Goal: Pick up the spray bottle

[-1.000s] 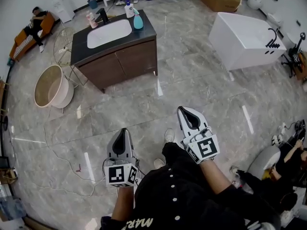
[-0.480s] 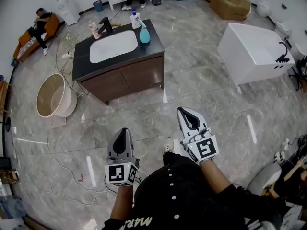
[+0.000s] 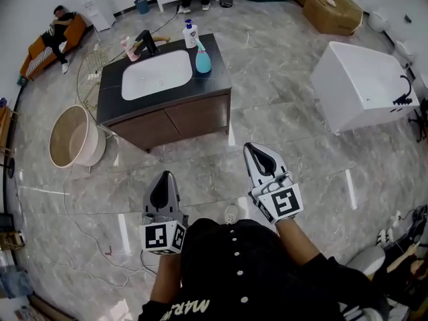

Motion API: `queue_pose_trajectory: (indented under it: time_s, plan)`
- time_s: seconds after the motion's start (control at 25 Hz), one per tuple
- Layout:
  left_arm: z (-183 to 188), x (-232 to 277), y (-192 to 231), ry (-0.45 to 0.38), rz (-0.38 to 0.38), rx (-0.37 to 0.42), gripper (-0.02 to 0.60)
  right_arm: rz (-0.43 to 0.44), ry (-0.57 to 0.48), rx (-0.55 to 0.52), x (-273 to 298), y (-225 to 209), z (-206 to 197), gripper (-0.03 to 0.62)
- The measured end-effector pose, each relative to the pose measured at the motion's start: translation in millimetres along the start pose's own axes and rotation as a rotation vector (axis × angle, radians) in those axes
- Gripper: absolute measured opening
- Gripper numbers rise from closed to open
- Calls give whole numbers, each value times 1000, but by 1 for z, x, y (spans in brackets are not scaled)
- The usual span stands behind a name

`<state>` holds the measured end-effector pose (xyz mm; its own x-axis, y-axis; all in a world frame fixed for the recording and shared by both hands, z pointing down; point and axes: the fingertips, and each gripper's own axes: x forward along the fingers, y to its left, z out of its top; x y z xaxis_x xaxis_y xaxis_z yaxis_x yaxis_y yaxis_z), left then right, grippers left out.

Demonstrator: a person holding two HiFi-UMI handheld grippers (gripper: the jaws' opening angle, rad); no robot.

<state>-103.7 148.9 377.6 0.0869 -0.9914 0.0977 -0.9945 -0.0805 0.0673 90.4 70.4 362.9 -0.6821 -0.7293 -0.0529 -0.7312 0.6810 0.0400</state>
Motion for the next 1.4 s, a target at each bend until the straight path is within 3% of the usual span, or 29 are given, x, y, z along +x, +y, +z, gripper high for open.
queue_pose_trajectory:
  time_s: [0.56, 1.16, 1.4]
  plan:
    - [-12, 118, 34, 30, -16, -27, 20, -16, 21, -9, 97, -60, -26, -6]
    - [34, 331, 137, 4, -116, -10, 20, -43, 71, -65, 315, -125, -32, -6]
    - [37, 379, 159, 23, -163, -12, 20, -50, 99, -83, 370, -140, -44, -6]
